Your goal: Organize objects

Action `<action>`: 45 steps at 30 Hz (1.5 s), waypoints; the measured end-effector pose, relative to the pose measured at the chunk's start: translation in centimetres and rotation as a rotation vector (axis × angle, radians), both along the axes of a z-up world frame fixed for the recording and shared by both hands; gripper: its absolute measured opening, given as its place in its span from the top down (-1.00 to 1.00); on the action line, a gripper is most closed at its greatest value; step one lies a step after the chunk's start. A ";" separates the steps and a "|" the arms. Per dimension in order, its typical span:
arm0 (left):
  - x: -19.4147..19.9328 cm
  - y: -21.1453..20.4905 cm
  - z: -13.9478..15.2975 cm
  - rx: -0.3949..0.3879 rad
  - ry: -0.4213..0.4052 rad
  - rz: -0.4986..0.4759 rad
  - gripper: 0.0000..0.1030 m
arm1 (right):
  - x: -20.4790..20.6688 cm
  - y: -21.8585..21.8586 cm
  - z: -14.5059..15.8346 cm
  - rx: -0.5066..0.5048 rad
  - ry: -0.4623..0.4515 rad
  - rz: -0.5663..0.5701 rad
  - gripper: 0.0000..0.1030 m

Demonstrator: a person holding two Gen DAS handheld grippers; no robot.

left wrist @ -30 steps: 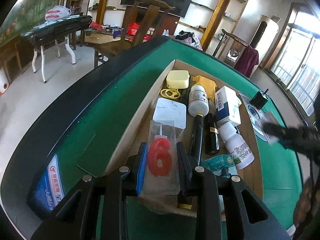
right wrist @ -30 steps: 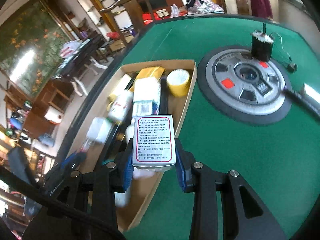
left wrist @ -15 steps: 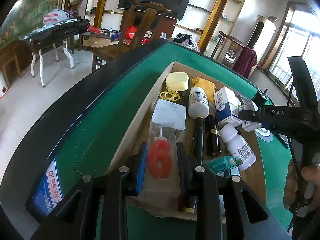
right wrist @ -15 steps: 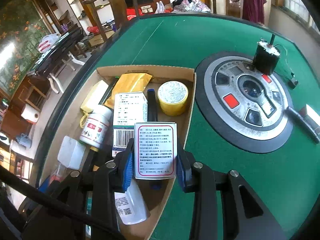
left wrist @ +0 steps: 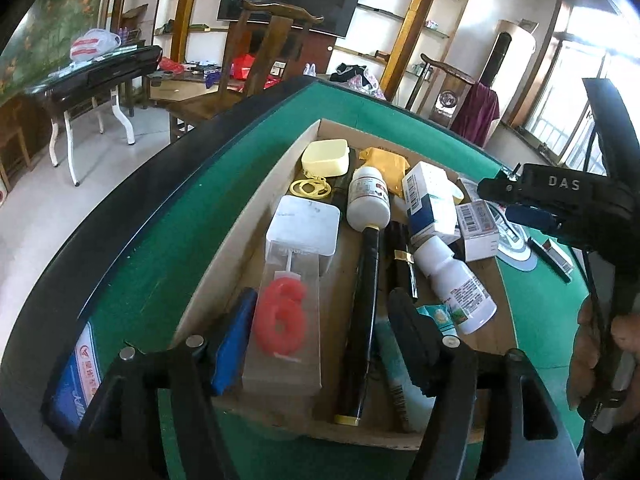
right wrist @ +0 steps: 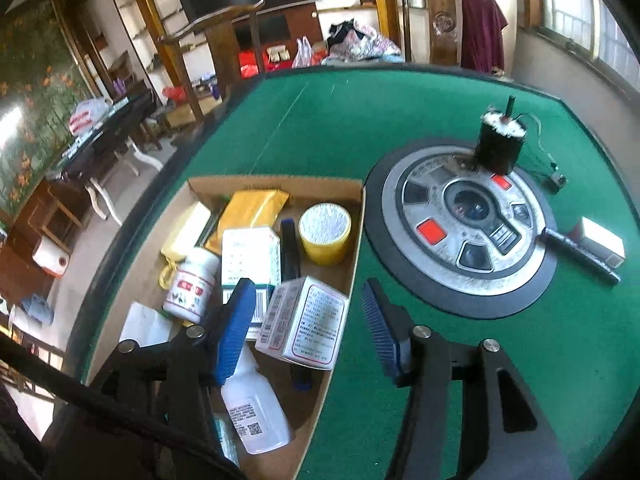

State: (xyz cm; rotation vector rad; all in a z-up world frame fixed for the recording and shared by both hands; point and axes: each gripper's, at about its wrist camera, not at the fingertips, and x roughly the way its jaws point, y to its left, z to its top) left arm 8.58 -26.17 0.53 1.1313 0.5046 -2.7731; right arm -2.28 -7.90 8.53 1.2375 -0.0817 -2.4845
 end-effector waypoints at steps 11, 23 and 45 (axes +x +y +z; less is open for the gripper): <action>0.2 0.0 0.1 0.020 0.012 0.009 -0.18 | 0.0 -0.7 -1.1 -0.186 -0.105 0.089 -0.17; 1.8 -0.9 0.9 0.052 0.091 0.068 -0.19 | 1.1 0.1 0.2 -0.176 -0.047 0.063 -0.20; 9.0 5.8 9.2 -0.138 0.382 0.202 -0.97 | 10.7 3.9 0.8 -0.021 0.228 0.051 -0.34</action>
